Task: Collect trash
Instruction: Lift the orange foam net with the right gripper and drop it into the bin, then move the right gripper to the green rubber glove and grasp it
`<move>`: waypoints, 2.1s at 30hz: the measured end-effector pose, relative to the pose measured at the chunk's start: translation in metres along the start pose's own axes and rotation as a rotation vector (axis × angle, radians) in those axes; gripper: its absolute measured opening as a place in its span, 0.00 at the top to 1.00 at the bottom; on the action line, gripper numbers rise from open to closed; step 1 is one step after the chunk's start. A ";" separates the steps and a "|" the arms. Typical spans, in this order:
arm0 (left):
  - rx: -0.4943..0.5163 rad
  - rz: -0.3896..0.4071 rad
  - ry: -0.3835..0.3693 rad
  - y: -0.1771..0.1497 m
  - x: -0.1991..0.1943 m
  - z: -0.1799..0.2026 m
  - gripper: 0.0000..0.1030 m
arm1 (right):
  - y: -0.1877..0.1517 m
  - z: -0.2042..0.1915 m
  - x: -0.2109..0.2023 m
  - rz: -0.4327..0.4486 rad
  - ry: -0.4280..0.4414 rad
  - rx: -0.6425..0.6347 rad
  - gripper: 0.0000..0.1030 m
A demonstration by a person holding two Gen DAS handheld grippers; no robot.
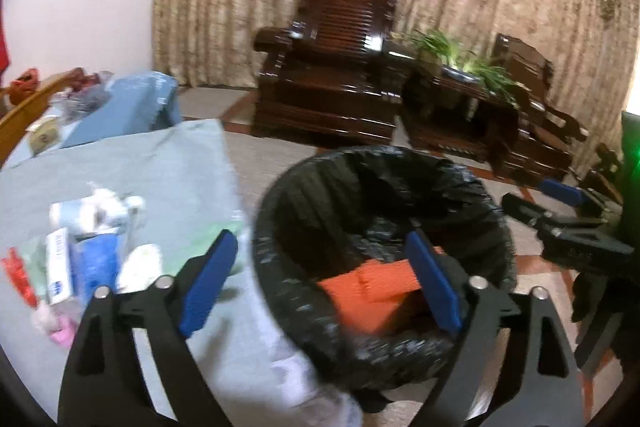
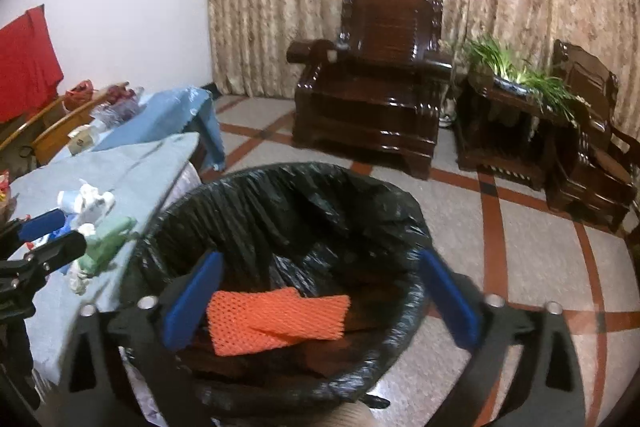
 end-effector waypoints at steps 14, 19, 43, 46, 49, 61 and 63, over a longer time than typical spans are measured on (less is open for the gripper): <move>-0.143 0.031 0.311 -0.045 -0.085 -0.124 0.11 | 0.001 -0.113 0.004 0.020 0.147 -0.082 0.06; -0.190 0.025 0.388 -0.062 -0.101 -0.160 0.11 | -0.006 -0.161 0.011 -0.002 0.228 -0.123 0.06; -0.269 -0.043 0.517 -0.113 -0.091 -0.245 0.11 | -0.070 -0.294 0.095 -0.202 0.310 -0.279 0.09; -0.284 -0.050 0.516 -0.116 -0.089 -0.251 0.11 | -0.074 -0.303 0.110 -0.228 0.282 -0.290 0.09; -0.288 -0.060 0.512 -0.119 -0.085 -0.253 0.11 | -0.075 -0.309 0.121 -0.247 0.258 -0.296 0.09; -0.292 -0.080 0.495 -0.122 -0.073 -0.250 0.11 | -0.087 -0.301 0.104 -0.268 0.248 -0.431 0.21; -0.290 -0.082 0.488 -0.122 -0.072 -0.247 0.11 | -0.089 -0.298 0.098 -0.275 0.249 -0.443 0.22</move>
Point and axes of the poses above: each gripper's, at about its wrist camera, not at the fingertips, and x roughly the way its jaws point, z to its right, y to its top, the point moved 4 cm from there along x, roughly the way its jaws point, and after that the axes turned 2 degrees about -z, right-handed, at the moved point
